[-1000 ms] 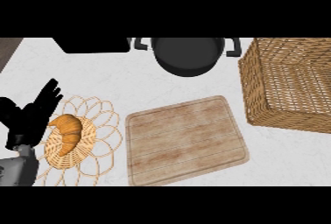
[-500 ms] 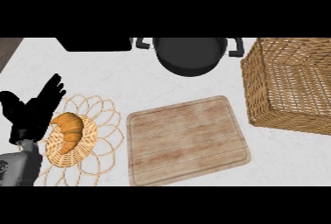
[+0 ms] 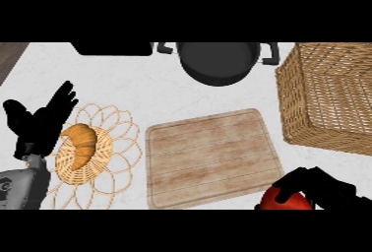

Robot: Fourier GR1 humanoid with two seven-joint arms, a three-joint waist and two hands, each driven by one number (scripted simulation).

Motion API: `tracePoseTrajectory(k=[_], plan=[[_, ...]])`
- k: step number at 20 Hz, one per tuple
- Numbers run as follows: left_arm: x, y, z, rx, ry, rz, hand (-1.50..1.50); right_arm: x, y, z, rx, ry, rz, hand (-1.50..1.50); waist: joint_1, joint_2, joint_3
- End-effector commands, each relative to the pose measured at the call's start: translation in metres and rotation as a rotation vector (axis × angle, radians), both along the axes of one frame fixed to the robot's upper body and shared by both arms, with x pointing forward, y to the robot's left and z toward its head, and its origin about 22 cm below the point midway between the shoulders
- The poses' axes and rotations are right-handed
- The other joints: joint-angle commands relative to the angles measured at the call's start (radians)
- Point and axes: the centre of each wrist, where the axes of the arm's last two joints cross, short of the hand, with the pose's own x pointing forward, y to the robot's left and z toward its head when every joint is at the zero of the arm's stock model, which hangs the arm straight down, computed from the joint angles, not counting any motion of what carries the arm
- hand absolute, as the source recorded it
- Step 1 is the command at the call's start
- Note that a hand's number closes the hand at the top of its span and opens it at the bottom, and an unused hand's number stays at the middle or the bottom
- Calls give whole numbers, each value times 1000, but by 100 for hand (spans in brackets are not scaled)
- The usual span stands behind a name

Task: Pick the tomato from the cutting board and place it in the basket

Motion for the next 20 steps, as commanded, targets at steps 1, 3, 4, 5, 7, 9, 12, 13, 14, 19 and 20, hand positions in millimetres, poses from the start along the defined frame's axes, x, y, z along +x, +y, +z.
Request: tracePoseTrajectory(k=[1,3,4,5,7,9,12,13,14,19,20], plan=[[8,7,3,15,-6,-2,0,-14,-17,59,91,-67,-43,150,-2,3,-1],[1,4,-2,3,12,2,0,4,-27,70,49,-77,-101,150,2,0,2],[-3,5,-8,-10,-14,-9,0,14,-24,76,32,-70,-123,150,7,-1,1],[-1,-5,-8,-19,3,1,0,29,-34,79,40,-85,-170,150,3,-1,3],[-6,6,-8,-1,10,2,0,31,-37,95,25,-76,-174,150,1,-5,2],[0,0,1,-1,-16,0,0,72,-62,101,73,-73,-226,150,6,-1,4],[-1,6,-8,-22,-3,23,0,85,-100,104,94,-57,-207,150,-5,-2,5],[3,-8,-13,3,3,14,0,91,-113,103,94,-52,-203,150,-9,-2,5],[-2,4,-1,-8,7,3,0,90,-122,114,89,-67,-197,150,-5,-4,5],[-4,9,6,3,8,24,0,112,-157,79,54,-20,-212,150,-3,-4,4],[-4,1,9,5,14,10,0,114,-174,80,81,-30,-213,150,-3,-4,5]])
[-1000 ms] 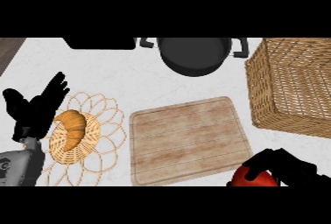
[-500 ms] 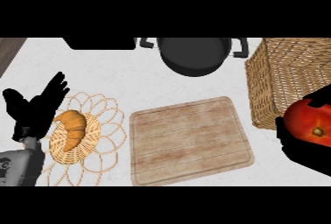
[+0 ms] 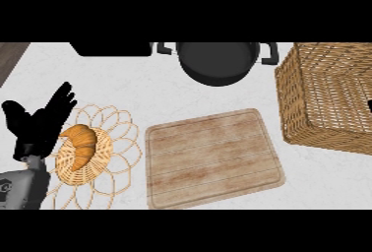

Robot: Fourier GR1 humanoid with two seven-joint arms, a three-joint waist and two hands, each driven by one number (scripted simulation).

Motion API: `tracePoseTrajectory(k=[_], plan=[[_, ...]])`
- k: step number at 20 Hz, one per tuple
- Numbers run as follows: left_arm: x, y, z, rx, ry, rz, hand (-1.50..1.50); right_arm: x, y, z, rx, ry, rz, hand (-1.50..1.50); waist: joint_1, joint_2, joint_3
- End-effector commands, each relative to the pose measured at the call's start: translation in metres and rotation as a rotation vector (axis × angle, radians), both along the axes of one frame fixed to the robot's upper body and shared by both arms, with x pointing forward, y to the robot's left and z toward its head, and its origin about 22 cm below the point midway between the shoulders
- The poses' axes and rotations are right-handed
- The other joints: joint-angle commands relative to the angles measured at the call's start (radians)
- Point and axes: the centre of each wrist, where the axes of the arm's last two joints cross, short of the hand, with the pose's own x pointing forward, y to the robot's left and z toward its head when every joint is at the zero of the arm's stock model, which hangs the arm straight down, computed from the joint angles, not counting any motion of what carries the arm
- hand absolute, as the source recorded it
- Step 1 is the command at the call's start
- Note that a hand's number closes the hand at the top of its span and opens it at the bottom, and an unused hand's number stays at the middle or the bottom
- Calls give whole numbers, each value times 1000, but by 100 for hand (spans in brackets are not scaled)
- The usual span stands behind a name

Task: Pick the tomato from the cutting board and place it in the basket

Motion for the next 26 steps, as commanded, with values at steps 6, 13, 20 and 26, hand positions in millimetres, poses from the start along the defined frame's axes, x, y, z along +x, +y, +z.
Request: tracePoseTrajectory(k=[6,13,20,26], plan=[[-4,-16,-19,5,2,-10,0,28,-50,-37,73,-5,18,150,0,0,0],[-13,0,-3,-10,5,-22,0,59,-71,-77,102,24,-174,-150,8,1,0],[4,15,-14,-11,-13,-7,0,73,-75,-51,162,-86,-41,-150,1,0,-1],[0,1,-6,-8,5,5,0,59,-127,-40,456,-184,-199,-150,-2,-1,0]])
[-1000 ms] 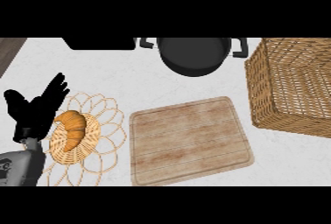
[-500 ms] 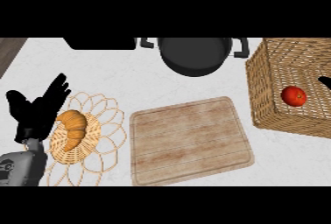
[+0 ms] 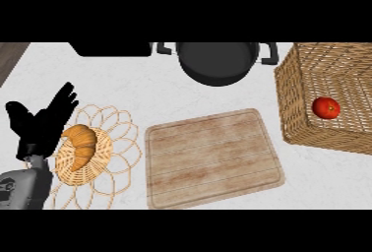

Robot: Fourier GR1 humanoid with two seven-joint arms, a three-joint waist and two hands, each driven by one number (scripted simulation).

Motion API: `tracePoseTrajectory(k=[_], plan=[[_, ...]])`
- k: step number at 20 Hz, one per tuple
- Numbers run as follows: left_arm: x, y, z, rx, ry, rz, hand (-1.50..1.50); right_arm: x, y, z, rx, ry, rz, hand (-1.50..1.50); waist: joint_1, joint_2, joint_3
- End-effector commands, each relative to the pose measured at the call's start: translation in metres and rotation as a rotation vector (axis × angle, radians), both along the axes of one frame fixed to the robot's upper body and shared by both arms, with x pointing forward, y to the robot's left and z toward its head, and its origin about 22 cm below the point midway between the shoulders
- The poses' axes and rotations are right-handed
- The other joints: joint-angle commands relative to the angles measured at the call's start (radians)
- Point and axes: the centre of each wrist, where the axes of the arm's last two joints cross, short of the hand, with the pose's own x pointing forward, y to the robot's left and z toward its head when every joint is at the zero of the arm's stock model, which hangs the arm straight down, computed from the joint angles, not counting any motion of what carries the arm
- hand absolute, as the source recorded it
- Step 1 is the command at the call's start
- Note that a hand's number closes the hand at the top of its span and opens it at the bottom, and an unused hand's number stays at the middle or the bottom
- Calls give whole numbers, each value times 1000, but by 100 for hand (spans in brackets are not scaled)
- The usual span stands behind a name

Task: Pick the tomato from the cutting board and place it in the basket

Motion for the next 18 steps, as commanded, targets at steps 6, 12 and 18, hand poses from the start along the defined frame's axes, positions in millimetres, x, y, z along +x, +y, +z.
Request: tracePoseTrajectory(k=[6,12,18], plan=[[-1,17,4,4,-15,0,0,-46,-101,24,324,-132,-102,-150,-1,1,1],[-5,-5,-6,13,2,-7,0,-107,-173,26,302,-37,-49,-150,0,3,1],[-1,-5,9,2,2,7,0,-174,-220,16,274,30,32,-150,1,2,5]])
